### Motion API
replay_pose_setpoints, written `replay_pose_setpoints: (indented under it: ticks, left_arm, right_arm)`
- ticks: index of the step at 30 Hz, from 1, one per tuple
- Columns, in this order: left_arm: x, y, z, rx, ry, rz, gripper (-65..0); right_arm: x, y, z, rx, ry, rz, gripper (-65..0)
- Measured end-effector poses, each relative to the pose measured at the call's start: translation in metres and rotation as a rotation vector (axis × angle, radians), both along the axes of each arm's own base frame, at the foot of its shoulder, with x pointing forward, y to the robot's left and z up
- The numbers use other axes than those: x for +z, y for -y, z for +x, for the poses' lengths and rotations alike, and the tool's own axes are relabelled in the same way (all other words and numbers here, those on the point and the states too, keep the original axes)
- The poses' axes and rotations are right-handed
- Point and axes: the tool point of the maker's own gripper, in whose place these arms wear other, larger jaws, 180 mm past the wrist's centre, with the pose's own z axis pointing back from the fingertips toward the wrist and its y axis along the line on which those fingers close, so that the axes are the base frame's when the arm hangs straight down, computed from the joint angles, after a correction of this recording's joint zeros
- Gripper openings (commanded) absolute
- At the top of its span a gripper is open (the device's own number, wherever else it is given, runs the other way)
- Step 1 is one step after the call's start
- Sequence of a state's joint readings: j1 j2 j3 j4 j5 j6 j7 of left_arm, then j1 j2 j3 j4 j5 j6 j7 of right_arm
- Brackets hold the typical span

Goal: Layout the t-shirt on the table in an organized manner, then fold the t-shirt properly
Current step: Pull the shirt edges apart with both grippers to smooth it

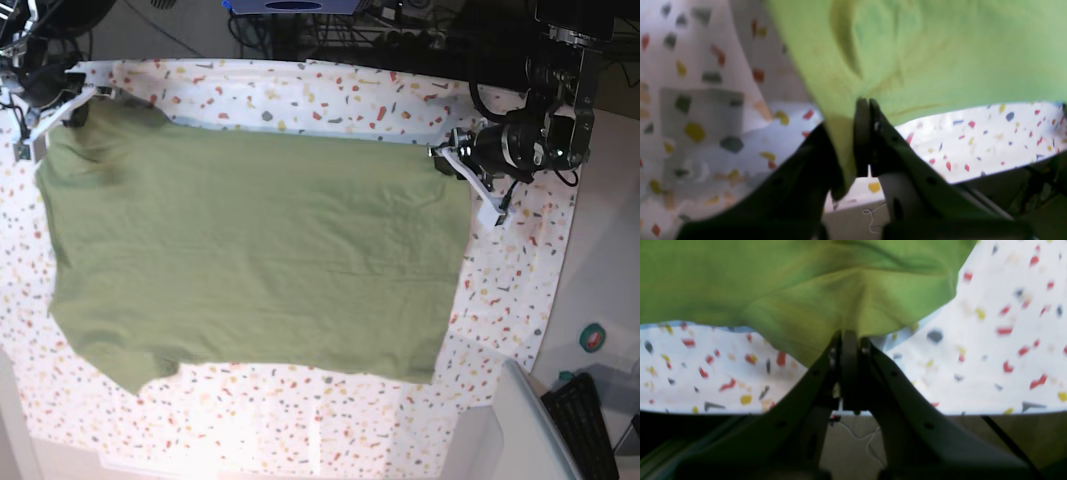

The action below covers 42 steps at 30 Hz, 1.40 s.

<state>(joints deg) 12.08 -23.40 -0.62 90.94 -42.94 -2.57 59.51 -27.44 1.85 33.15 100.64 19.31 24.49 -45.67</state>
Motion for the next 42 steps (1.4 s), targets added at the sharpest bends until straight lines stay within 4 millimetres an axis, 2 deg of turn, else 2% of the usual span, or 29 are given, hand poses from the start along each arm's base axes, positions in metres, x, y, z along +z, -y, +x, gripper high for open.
replay_pose_setpoints:
  ticks: [6,9,11,13,17,22,24,30,34,37,42]
  left_arm:
    - [0.003,-0.009,-0.015,0.016,-0.004,0.011,-65.0]
    - [0.004,-0.003,-0.025,0.001,-0.010,0.007,-65.0]
    - [0.008,0.003,-0.024,-0.004,0.003,-0.005,-65.0]
    - [0.012,0.005,-0.018,-0.010,0.021,-0.008,-65.0]
    - [0.022,0.010,0.008,0.003,0.075,-0.023,-65.0]
    - [0.020,0.007,0.029,0.041,0.085,-0.037,-65.0]
    - [0.018,0.011,0.038,0.056,0.084,-0.055,-65.0]
    - [0.006,0.004,0.053,0.096,0.057,-0.060,-65.0]
    - [0.012,0.006,0.068,0.103,0.080,-0.072,-65.0]
    - [0.015,0.004,0.074,0.105,0.093,-0.068,-65.0]
    - [0.016,0.003,0.074,0.105,0.093,-0.063,-65.0]
  right_arm:
    - [0.003,0.003,-0.005,0.009,0.000,-0.017,-65.0]
    - [0.008,0.002,-0.013,0.018,-0.009,-0.028,-65.0]
    - [0.009,0.002,-0.011,0.019,-0.003,-0.030,-65.0]
    - [0.012,0.000,-0.005,0.021,0.013,-0.028,-65.0]
    - [0.017,0.001,0.014,0.030,0.019,-0.029,-65.0]
    - [0.035,0.009,0.059,0.046,0.054,-0.046,-65.0]
    - [0.033,0.008,0.072,0.042,0.040,-0.023,-65.0]
    - [0.025,0.016,0.092,0.032,0.014,0.002,-65.0]
    - [0.015,0.016,0.102,0.025,-0.002,0.031,-65.0]
    - [0.007,0.010,0.108,0.059,-0.023,0.042,-65.0]
    - [0.009,-0.001,0.122,0.100,0.022,0.041,-65.0]
